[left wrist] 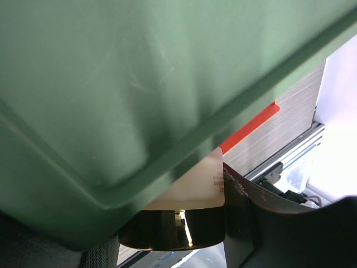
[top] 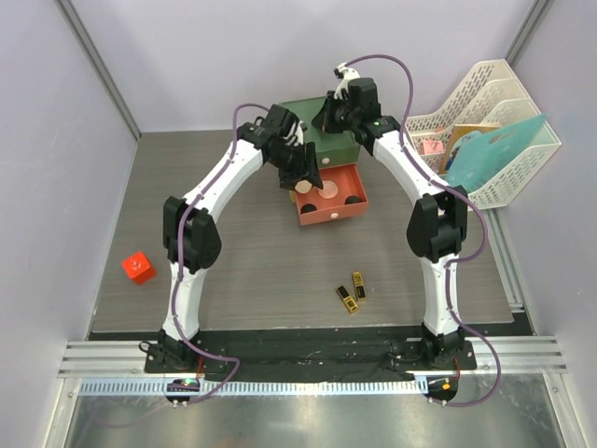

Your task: Organize the makeup

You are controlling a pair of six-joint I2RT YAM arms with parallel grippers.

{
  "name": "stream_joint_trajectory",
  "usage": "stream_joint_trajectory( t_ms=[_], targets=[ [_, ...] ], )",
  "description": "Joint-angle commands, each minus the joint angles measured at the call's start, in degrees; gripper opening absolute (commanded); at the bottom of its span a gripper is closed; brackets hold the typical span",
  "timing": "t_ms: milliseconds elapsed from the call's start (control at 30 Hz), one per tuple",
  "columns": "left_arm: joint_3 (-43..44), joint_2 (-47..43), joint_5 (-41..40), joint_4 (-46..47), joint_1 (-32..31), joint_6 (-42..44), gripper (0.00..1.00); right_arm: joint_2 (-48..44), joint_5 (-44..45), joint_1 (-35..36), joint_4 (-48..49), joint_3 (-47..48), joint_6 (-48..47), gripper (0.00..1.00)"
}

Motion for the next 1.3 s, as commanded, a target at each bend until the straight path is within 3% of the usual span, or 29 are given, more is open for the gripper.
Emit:
stream_joint_trajectory(
  t_ms=[0,33,133,300,467,567,633,667,767,800,933,1267],
  targets=[
    [3.1,1.1,4.7,4.2,-1.0,-0.5,0.22,5.8,-0.5,0.7,-16.1,-2.6,-0.6,0.01],
    [3.1,1.3,4.7,3.7,-1.3,-0.2,0.44,5.8,-0.5,0.8,-16.1,-2.5,-0.5,0.01],
    [2.9,1.0,4.2,2.7,-1.6,0.7,0.71,5.8,-0.3,0.7,-16.1,-2.5,-0.6,0.02],
    [3.0,-1.6,2.1,3.2,-1.6,1.8,0.77,5.7,-0.1,0.7,-16.1,-2.5,-0.8,0.01],
    [4.0,-5.5,-1.0,3.6,-1.5,3.9,0.76,5.7,0.0,0.6,-16.2,-2.5,-0.8,0.02],
    [4.0,-8.8,-4.3,4.6,-1.3,4.5,0.73,5.7,0.0,0.7,-16.1,-2.3,-0.9,0.01],
    [3.9,-11.2,-6.5,5.6,-0.8,4.3,0.61,5.5,0.1,0.7,-16.2,-2.2,-1.0,0.01],
    [4.0,-11.9,-7.2,6.2,-0.6,3.9,0.53,5.4,0.1,0.7,-16.1,-2.3,-1.1,0.01],
    [4.1,-14.6,-11.1,9.7,0.6,3.1,0.04,5.3,0.2,0.7,-16.1,-2.3,-1.2,0.01],
    [4.1,-15.2,-12.6,11.6,1.0,2.4,0.00,5.3,0.1,0.6,-16.1,-2.3,-1.2,0.01],
    [5.3,-13.6,-15.3,15.0,2.9,0.5,0.00,5.0,0.1,0.6,-16.3,-2.5,-1.2,0.02],
    [13.4,0.4,-10.8,17.7,5.5,-5.5,0.00,3.8,0.7,0.7,-16.3,-0.3,-0.9,0.01]
  ],
)
